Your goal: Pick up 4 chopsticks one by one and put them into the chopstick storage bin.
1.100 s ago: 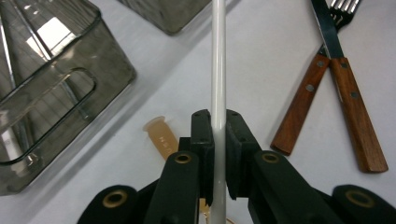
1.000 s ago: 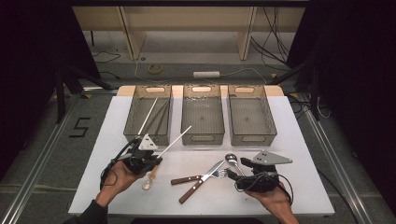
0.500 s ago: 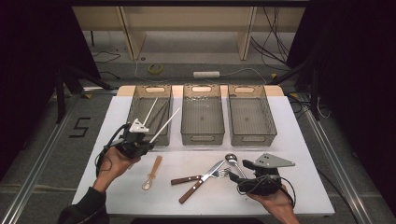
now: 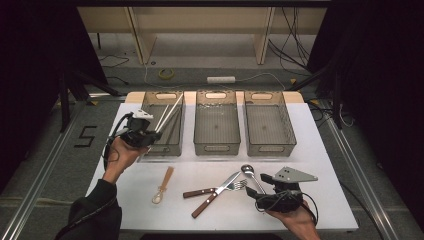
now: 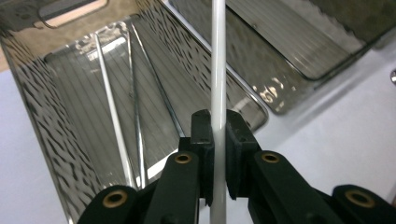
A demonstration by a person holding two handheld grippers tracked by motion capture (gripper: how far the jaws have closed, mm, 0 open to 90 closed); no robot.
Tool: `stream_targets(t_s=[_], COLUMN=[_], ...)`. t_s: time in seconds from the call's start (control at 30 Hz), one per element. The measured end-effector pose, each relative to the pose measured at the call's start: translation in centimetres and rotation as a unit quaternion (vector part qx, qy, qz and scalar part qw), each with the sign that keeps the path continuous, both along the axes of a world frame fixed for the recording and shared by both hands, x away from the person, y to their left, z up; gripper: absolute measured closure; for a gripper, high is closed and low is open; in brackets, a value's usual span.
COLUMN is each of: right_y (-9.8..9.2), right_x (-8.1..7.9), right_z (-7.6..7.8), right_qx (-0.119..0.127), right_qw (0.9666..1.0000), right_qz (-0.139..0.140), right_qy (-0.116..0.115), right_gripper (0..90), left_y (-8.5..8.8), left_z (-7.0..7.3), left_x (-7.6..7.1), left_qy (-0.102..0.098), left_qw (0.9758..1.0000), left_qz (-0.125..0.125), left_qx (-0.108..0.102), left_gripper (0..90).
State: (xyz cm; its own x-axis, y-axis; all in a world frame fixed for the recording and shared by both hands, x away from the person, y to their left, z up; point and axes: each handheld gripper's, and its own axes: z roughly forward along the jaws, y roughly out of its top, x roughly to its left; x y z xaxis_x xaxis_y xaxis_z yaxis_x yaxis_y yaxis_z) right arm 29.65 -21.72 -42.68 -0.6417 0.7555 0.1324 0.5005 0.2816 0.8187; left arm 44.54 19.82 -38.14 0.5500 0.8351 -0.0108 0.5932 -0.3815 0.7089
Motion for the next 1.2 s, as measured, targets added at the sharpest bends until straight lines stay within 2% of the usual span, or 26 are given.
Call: stream_targets(t_s=[0.2,0.47,0.77,0.97,1.2], right_y=[0.0,-0.1,0.0,0.1,0.1], right_x=[-0.1,-0.3,-0.4,-0.3,-0.3], right_z=[0.0,0.0,-0.1,-0.2,-0.2], right_qx=[0.001,0.002,0.001,-0.001,0.001], right_qw=[1.0000,1.0000,1.0000,0.9999,0.9999], right_qz=[0.002,0.004,0.007,0.010,0.012], right_qy=[-0.001,-0.001,0.000,0.003,0.003], right_gripper=[31.7,31.4,31.5,31.5,31.3], left_y=[0.5,0.9,2.2,2.8,3.1], left_z=[0.6,0.6,-0.5,-1.2,-2.6], left_x=[2.0,4.4,6.6,7.4,8.0], left_qy=[-0.008,-0.012,-0.010,-0.007,0.004], left_qw=[0.9997,0.9986,0.9961,0.9944,0.9932], left_qz=[0.024,0.050,0.085,0.102,0.114], left_qx=[-0.007,-0.014,-0.022,-0.027,-0.023], left_gripper=[83.2,83.1,83.1,83.1,83.0])
